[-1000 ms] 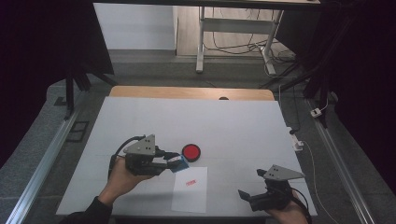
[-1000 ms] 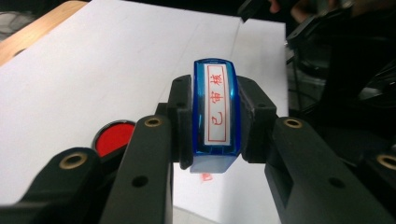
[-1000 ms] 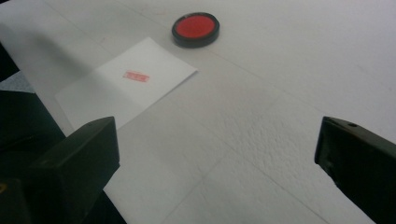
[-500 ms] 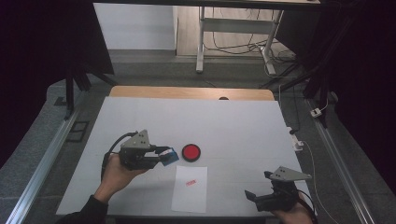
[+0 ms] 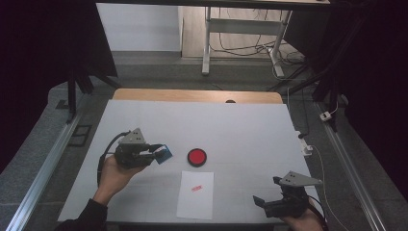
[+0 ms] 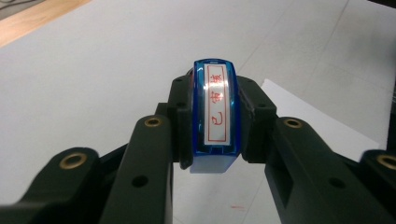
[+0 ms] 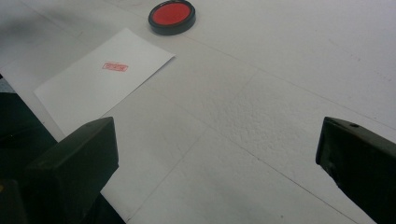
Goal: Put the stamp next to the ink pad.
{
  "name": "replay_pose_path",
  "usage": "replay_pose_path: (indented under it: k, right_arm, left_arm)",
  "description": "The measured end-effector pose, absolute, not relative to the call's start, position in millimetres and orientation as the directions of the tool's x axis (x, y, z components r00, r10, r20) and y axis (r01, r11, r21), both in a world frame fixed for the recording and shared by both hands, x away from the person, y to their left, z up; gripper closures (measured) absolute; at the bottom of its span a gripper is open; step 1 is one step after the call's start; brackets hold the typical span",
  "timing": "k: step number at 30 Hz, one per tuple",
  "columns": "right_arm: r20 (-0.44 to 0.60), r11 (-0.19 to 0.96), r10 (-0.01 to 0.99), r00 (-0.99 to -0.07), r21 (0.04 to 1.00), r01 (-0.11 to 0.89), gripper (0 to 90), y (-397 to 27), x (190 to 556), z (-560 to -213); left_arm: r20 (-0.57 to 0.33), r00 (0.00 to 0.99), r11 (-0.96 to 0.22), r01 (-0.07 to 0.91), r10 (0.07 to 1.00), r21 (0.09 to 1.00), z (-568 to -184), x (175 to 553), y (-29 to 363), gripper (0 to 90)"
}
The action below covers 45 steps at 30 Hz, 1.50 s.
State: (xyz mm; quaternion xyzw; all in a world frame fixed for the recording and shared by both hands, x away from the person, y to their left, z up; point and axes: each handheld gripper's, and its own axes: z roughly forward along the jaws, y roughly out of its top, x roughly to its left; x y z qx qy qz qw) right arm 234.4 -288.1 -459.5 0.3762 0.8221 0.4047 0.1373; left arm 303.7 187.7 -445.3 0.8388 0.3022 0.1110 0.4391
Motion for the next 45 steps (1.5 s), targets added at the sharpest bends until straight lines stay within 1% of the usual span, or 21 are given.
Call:
replay_pose_path:
  k: [18, 25, 29, 34, 45]
  right_arm:
    - [0.070, 0.414, 0.715, -0.695, 0.759, 0.502, 0.0, -286, 234, -460]
    - [0.067, 0.418, 0.716, -0.695, 0.756, 0.503, 0.0, -286, 235, -460]
    - [0.069, 0.421, 0.713, -0.698, 0.754, 0.504, 0.0, -286, 235, -461]
    - [0.071, 0.423, 0.711, -0.700, 0.752, 0.506, 0.0, -285, 235, -461]
    - [0.068, 0.426, 0.711, -0.700, 0.750, 0.506, 0.1, -284, 235, -461]
  left_arm:
    - [-0.053, 0.706, -0.433, 0.490, 0.706, 0.756, -465, 317, 197, 70.2]
    - [-0.065, 0.676, -0.419, 0.525, 0.734, 0.741, -474, 323, 199, 70.2]
    - [-0.070, 0.668, -0.417, 0.540, 0.741, 0.731, -478, 326, 200, 70.2]
    - [-0.047, 0.661, -0.441, 0.549, 0.749, 0.710, -486, 331, 201, 70.2]
    - [-0.074, 0.672, -0.446, 0.566, 0.737, 0.693, -496, 336, 201, 70.2]
